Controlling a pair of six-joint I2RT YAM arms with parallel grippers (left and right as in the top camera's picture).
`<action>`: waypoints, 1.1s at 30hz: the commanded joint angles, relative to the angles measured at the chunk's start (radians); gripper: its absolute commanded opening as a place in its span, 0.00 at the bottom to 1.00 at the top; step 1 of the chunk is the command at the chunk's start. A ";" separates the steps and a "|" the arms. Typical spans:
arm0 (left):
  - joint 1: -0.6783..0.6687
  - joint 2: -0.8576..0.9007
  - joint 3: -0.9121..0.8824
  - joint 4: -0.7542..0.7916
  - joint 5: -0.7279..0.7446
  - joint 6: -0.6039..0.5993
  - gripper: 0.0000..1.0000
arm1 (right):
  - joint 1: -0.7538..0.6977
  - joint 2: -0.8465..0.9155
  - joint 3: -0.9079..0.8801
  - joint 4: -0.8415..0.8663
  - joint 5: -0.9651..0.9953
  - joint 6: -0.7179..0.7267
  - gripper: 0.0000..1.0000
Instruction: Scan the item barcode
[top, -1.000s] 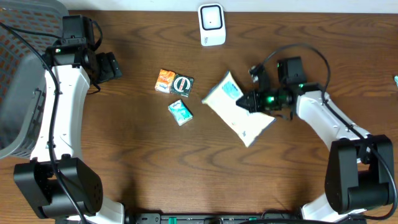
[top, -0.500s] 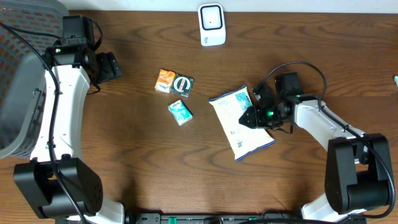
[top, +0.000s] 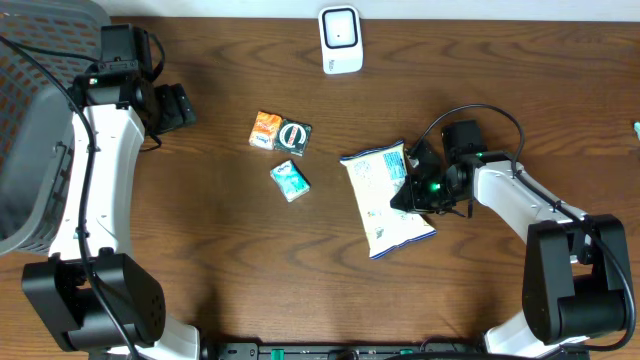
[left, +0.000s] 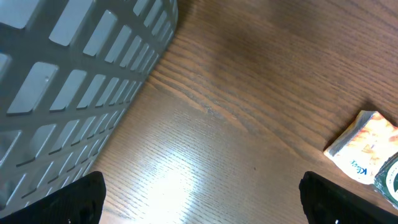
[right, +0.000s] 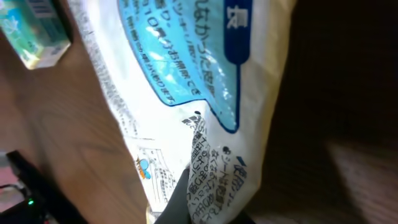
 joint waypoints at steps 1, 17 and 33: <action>0.002 0.010 -0.005 -0.002 0.002 0.009 0.98 | 0.006 -0.021 -0.007 0.014 -0.145 -0.002 0.01; 0.002 0.010 -0.005 -0.002 0.002 0.009 0.98 | -0.113 -0.021 -0.004 0.721 -0.862 0.555 0.01; 0.002 0.010 -0.005 -0.002 0.002 0.009 0.98 | -0.116 -0.021 -0.005 1.336 -0.875 1.020 0.01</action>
